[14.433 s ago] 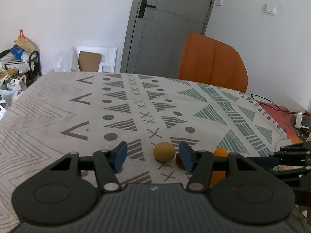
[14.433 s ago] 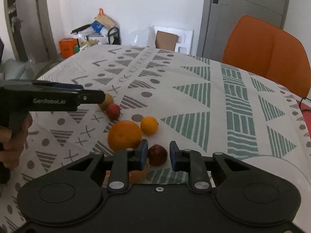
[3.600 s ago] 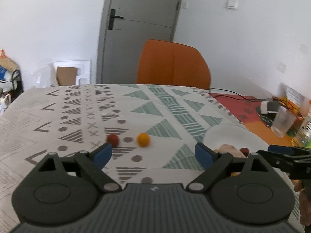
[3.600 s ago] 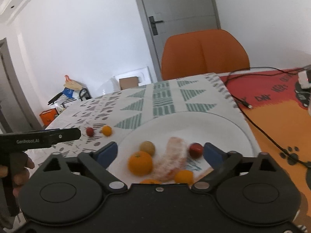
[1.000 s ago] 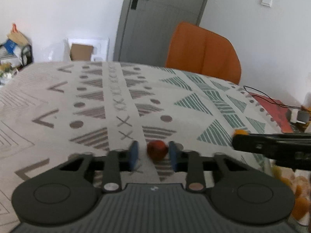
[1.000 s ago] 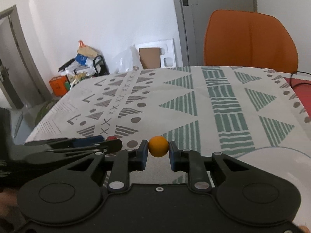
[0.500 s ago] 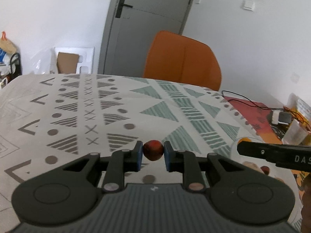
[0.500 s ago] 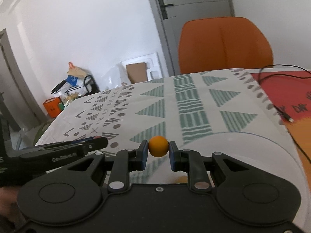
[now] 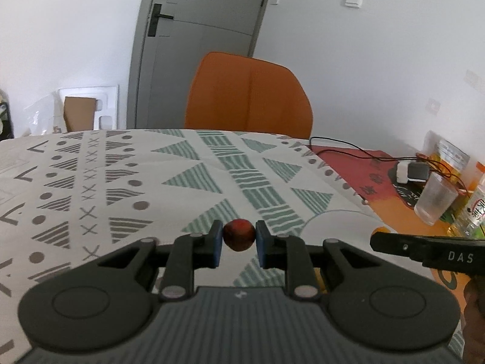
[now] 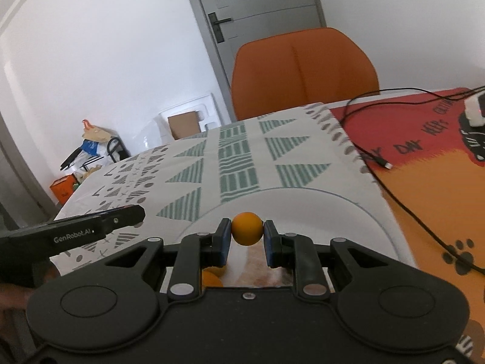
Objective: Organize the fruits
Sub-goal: 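Carry both small fruits onto the white plate and open both tools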
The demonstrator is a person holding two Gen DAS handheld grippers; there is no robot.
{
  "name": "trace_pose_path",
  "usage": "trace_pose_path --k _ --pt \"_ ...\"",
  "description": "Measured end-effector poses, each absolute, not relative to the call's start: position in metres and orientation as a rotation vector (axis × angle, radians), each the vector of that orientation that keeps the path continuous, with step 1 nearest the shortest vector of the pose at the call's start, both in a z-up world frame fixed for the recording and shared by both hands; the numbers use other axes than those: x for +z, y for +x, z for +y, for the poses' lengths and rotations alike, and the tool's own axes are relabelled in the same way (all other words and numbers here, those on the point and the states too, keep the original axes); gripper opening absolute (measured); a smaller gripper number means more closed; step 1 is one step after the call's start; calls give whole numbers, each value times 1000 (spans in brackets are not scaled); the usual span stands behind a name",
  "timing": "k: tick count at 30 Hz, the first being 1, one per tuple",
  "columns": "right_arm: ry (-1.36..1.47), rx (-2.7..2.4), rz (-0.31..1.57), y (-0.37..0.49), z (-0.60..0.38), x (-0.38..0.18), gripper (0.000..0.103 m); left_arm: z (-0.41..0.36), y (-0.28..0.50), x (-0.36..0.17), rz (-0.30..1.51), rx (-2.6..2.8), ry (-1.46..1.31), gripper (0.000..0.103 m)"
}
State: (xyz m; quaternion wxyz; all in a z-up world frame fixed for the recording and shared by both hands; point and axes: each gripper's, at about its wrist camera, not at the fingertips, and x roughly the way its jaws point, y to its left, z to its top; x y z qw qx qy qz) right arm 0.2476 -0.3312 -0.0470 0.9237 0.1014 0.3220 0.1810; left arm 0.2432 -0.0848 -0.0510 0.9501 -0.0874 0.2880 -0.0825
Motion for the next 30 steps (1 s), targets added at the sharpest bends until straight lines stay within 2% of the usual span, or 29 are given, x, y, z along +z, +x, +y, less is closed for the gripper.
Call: trace_pose_path --k 10,14,30 --pt "252 352 662 239 -362 -55 22 -118 247 -50 588 -220 -141 21" --pt "307 343 645 237 -380 -56 32 -132 248 -50 592 -241 -127 21" --pt "347 297 631 235 -413 -63 32 -180 260 -45 588 -335 -52 21"
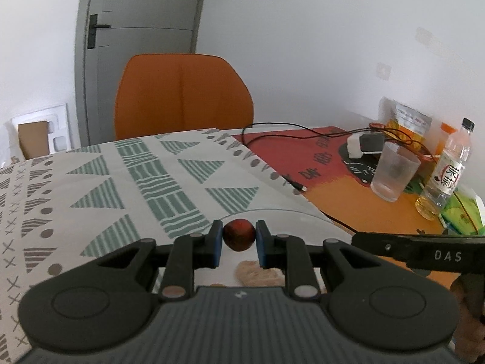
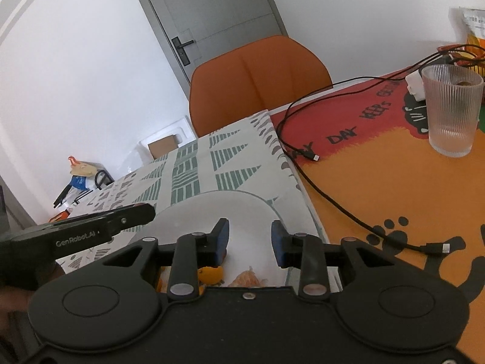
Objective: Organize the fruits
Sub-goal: 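Carry both small fruits onto the white plate and open both tools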
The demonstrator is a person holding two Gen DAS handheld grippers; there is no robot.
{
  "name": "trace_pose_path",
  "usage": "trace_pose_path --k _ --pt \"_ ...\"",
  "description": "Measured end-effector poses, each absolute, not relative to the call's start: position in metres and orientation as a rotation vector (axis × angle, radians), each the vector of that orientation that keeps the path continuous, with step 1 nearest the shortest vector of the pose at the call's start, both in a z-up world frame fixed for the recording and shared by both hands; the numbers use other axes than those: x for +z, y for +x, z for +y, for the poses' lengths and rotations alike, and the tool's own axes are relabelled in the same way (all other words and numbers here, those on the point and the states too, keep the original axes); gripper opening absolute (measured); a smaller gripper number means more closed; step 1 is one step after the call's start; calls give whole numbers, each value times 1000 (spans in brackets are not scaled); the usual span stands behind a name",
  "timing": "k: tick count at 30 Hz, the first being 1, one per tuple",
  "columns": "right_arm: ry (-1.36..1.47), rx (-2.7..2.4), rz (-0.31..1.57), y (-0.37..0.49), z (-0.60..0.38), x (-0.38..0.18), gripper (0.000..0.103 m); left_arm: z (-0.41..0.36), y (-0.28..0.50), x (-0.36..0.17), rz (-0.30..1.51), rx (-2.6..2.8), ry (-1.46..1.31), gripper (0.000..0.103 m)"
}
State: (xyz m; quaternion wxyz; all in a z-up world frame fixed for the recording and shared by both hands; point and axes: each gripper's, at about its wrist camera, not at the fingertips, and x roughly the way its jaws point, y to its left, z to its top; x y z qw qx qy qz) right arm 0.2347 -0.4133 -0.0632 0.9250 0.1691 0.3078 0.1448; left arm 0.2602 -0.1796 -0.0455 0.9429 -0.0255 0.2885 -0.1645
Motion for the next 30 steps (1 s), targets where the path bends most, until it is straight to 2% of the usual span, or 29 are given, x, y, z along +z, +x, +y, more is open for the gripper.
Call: trace_pose_path --k 11,16,25,30 --pt "362 317 647 235 -415 -72 32 -201 270 -40 581 -383 -22 21" --pt "361 319 650 235 -415 -72 33 -202 274 -33 585 -386 -17 25" --pt "342 330 642 234 -406 -66 33 -174 267 -33 621 -315 -41 46" --pt "314 332 630 228 -394 -58 42 -155 255 -31 613 -282 -64 59"
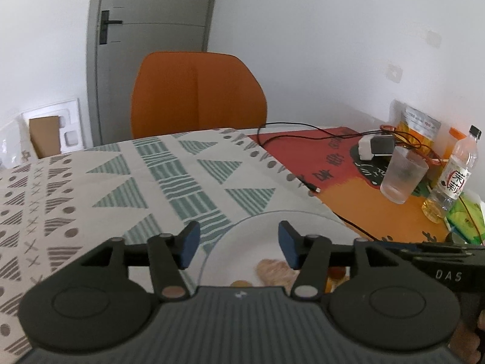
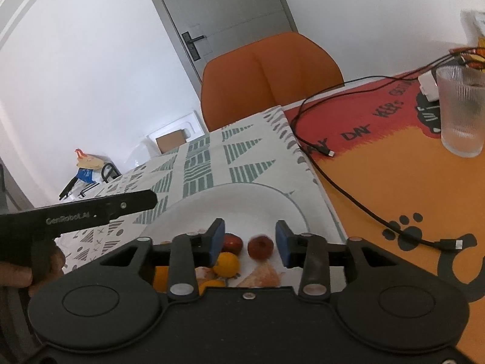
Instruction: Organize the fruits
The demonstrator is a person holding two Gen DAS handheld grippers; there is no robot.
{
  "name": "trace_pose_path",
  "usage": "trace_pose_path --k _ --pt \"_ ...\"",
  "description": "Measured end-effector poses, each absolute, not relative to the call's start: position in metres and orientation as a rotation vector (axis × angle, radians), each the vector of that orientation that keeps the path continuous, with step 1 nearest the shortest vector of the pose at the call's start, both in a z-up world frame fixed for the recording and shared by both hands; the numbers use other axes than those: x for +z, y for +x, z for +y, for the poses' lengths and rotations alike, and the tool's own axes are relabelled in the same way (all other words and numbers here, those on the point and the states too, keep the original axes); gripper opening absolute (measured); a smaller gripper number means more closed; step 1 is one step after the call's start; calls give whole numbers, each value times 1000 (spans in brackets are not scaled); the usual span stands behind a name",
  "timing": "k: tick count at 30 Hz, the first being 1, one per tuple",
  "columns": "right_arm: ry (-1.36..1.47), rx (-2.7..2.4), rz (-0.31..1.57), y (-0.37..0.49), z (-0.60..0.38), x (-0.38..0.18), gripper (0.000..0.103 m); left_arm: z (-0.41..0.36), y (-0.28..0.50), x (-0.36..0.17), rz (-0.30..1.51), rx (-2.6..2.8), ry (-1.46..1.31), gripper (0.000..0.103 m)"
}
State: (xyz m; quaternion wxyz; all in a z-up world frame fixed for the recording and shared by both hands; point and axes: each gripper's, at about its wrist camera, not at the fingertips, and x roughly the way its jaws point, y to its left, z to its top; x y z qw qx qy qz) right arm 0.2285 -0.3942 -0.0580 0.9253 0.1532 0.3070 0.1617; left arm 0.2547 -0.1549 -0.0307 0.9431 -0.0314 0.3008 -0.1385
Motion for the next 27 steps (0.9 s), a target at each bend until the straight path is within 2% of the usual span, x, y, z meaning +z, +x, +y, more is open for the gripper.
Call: trace_pose_path --k 4,7,12,17,20,27 --pt "297 339 621 223 -386 -53 47 -143 246 -28 610 -249 -68 64" --pt "289 341 614 219 -381 -50 56 -135 239 -25 592 -216 -61 76" --pt "284 352 600 213 -374 -44 67 -123 223 -19 548 -166 -42 87" --pt "260 367 581 206 -363 -39 93 -110 210 -20 559 -138 -50 93" --pt "242 381 576 202 -356 -36 102 -102 201 -19 557 -105 -37 94" --pt "228 405 561 191 -338 -30 103 -76 177 -11 540 -26 -43 95"
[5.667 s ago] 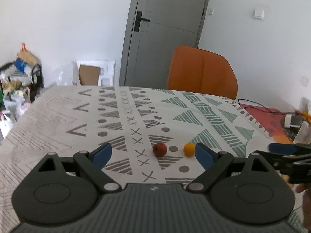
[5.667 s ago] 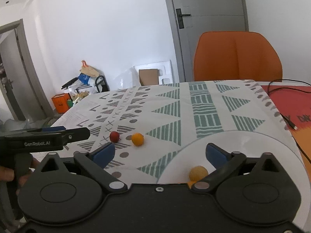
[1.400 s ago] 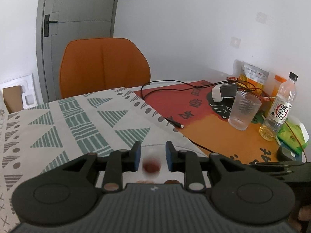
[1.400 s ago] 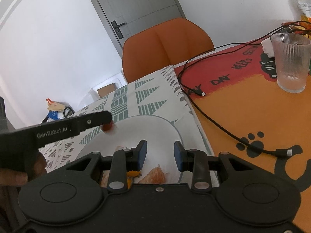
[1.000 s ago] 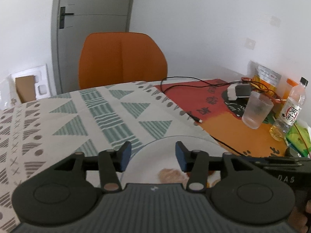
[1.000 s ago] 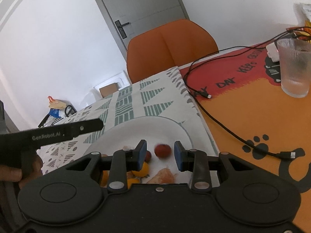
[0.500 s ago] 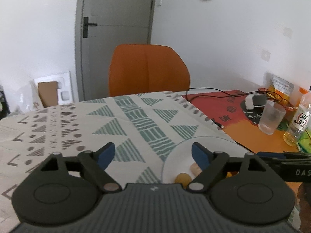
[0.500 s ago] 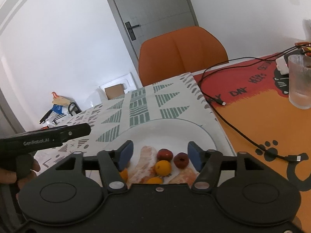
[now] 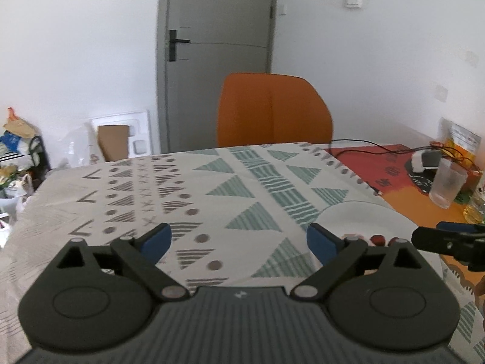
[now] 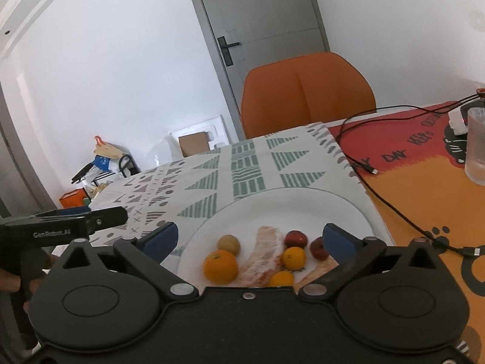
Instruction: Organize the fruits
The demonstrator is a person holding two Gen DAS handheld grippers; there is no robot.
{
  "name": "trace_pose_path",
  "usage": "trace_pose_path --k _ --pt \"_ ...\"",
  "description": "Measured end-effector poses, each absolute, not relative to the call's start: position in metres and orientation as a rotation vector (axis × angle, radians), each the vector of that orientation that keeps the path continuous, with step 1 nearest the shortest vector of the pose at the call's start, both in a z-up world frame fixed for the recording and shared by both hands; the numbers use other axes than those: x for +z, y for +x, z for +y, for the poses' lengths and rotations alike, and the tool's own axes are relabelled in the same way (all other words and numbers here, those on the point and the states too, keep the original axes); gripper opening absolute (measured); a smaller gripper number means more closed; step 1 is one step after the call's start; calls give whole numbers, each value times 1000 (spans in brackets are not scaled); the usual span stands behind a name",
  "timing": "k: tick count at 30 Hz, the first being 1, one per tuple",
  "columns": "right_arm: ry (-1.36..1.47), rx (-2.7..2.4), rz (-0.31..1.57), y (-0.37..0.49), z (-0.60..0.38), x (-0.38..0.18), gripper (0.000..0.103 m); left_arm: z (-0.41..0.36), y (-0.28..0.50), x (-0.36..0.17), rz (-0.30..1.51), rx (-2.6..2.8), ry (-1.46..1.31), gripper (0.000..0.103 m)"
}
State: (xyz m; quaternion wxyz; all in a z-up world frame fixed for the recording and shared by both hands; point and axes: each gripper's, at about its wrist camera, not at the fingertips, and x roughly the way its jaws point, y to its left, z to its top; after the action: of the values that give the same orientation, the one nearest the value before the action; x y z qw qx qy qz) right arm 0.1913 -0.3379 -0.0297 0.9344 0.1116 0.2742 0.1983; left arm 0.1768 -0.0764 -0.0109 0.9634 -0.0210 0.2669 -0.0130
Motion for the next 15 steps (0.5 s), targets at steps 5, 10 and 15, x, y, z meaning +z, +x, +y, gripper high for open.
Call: trace_pose_path --k 5,10,15 --pt "215 428 561 185 -325 -26 103 -61 160 -4 528 9 -37 95" --pt "205 433 556 179 -315 -19 103 -48 146 2 533 28 -44 95" --pt "187 431 559 173 -308 -9 103 -39 130 9 519 49 -61 95"
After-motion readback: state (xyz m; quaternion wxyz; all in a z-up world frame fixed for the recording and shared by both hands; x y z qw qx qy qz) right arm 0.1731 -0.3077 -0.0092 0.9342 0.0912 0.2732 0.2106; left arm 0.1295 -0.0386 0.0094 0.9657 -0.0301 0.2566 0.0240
